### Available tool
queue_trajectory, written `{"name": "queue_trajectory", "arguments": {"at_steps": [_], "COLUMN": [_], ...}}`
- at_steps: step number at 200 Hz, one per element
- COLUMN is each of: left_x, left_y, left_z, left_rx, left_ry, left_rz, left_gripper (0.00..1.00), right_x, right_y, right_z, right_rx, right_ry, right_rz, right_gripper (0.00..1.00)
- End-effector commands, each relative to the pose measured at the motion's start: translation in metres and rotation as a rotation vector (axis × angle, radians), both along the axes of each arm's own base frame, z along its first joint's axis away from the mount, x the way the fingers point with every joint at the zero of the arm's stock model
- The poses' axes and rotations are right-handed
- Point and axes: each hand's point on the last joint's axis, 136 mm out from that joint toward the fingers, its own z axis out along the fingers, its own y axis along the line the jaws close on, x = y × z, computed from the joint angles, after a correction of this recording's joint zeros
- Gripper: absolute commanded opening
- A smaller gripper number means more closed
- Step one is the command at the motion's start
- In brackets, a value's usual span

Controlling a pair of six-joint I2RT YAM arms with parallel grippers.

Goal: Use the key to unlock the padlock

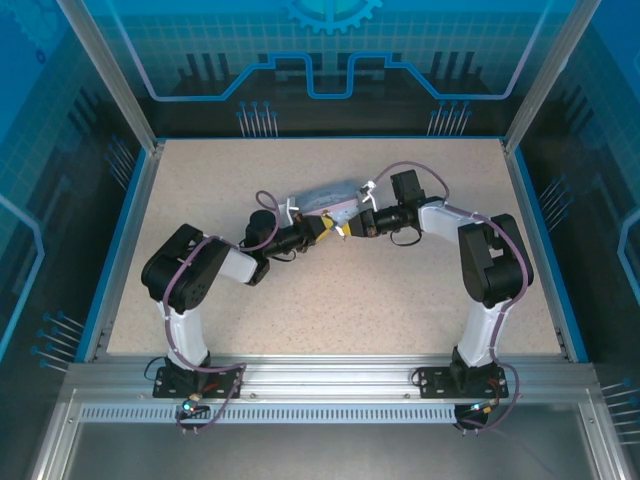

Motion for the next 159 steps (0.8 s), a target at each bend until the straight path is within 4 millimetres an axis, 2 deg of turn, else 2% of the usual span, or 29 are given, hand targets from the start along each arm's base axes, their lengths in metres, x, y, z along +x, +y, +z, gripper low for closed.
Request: {"name": "queue_trajectory", "arguments": {"at_steps": [1,34,58,105,159], "left_x": [-0.042,-0.045,-0.045,-0.044,-0.046], "left_y": [-0.034,-0.033,-0.032,-0.033,-0.033], "left_z": [0.039,0.037,0.029,0.028,0.038], "left_rx": [-0.08,-0.069,-0.036,-0.031,-0.042], "left_ry": [-0.141,-0.137,-0.128,-0.13,-0.145], "left_rz": [-0.235,-0.241,-0.234,-0.238,-0.247], "left_gripper": [0.0,0.0,0.0,0.0,0.0], "right_x": [0.008,0.009,0.006,0.004,0.015], "right_y": [0.012,0.011,0.014,0.012,0.01], "right_z": [0.026,0.04,0.046,0.047,0.018], "right_rx": [0.067,0.089,0.091,0.087,0.023], "right_ry": [-0.118,-0.145,-0.161,-0.166,-0.119], "right_rz": [0.021,0.038,0.048,0.039,0.001], "right_gripper": [0.0,0.0,0.0,0.0,0.0]}}
